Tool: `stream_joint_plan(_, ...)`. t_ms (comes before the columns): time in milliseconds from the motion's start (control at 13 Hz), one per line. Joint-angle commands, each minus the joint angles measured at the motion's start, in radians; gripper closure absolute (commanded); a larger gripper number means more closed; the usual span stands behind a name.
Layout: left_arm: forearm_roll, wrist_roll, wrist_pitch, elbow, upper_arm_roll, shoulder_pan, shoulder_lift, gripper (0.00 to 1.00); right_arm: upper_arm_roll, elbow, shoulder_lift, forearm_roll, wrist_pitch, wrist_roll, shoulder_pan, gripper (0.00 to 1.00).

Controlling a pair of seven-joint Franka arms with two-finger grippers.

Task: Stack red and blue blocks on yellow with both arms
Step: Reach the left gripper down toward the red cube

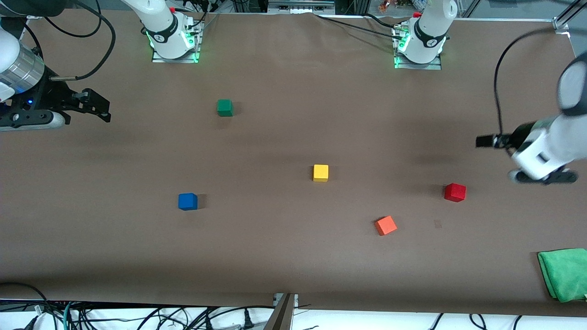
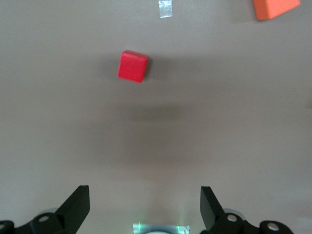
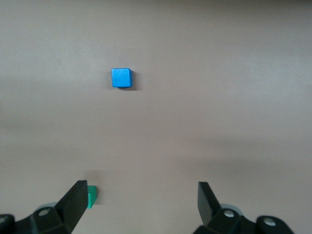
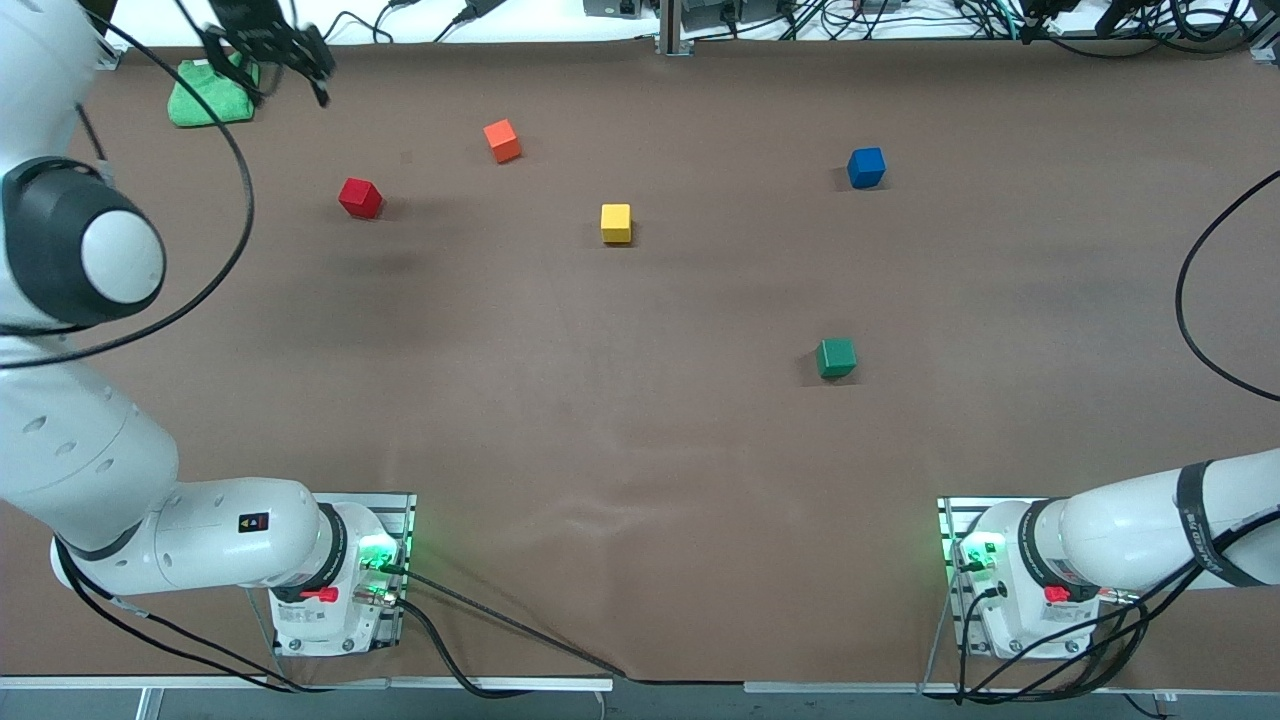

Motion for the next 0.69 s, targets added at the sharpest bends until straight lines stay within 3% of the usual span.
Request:
stream_joint_plan(0,0.030,0.047,0.196,-0.144,-0.006,0.002,0.026,0.00,0.012,0.023,0.007,-0.007,-0.013,0.012,-0.010,0.01)
stream_joint_plan(385,0.047,0.127,0.602,-0.434,-0.005,0.033,0.023,0.00,0.012,0.023,0.007,-0.007,-0.008,0.012,-0.010,0.01)
stream_joint_plan(615,0.113,0.143,0.804,-0.547,-0.005,0.036,0.026,0.00,0.012,0.023,0.007,-0.007,-0.005,0.012,-0.010,0.01)
